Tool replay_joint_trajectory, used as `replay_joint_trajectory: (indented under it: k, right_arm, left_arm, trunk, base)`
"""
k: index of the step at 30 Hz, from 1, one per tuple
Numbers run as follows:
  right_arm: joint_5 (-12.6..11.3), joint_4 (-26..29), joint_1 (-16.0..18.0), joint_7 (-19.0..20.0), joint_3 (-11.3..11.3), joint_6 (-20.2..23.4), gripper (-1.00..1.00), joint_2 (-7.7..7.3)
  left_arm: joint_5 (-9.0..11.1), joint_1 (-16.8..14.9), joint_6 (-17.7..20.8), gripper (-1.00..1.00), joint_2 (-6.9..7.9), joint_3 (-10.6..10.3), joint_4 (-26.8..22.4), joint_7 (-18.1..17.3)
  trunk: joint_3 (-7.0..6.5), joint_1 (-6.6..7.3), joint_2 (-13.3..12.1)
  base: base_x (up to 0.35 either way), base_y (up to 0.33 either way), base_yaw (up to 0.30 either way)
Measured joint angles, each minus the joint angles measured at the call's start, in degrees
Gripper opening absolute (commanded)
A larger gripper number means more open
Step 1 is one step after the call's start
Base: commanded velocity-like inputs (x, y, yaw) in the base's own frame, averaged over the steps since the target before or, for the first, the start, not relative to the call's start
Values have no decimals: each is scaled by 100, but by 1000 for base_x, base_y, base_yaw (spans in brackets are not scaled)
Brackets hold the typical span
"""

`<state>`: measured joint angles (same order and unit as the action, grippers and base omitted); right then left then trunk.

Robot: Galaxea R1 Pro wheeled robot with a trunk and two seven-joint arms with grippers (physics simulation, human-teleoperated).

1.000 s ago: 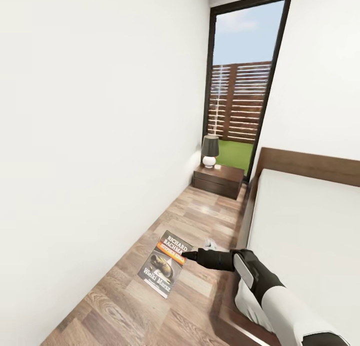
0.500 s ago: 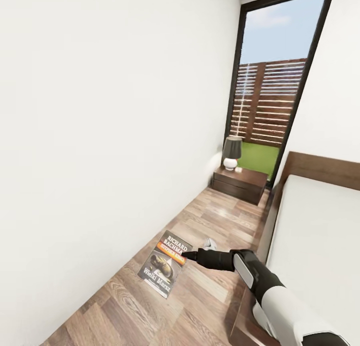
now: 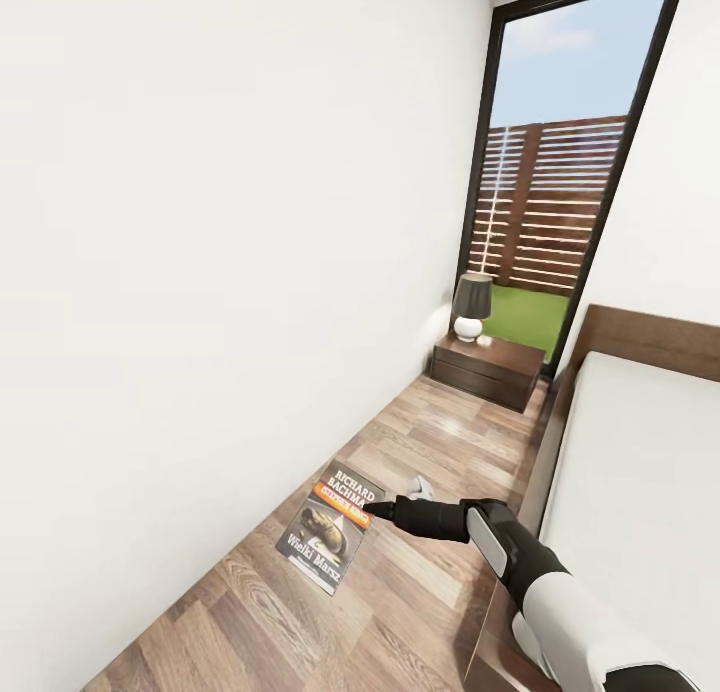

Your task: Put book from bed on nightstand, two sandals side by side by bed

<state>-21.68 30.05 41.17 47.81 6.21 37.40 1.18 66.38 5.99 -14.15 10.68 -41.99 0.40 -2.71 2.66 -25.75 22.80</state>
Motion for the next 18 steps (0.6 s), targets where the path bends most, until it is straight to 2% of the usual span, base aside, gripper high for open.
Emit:
replay_joint_trajectory:
  k: [14, 18]
  right_arm:
    - [0, 0, 0, 0, 0, -11, -100, 2]
    - [0, 0, 0, 0, 0, -12, -100, 4]
  left_arm:
    - [2, 0, 0, 100, -2, -5, 0, 0]
    - [2, 0, 0, 100, -1, -5, 0, 0]
  trunk:
    - [0, 0, 0]
    - [0, 0, 0]
  base:
    - [0, 1, 2]
    - [0, 39, 100]
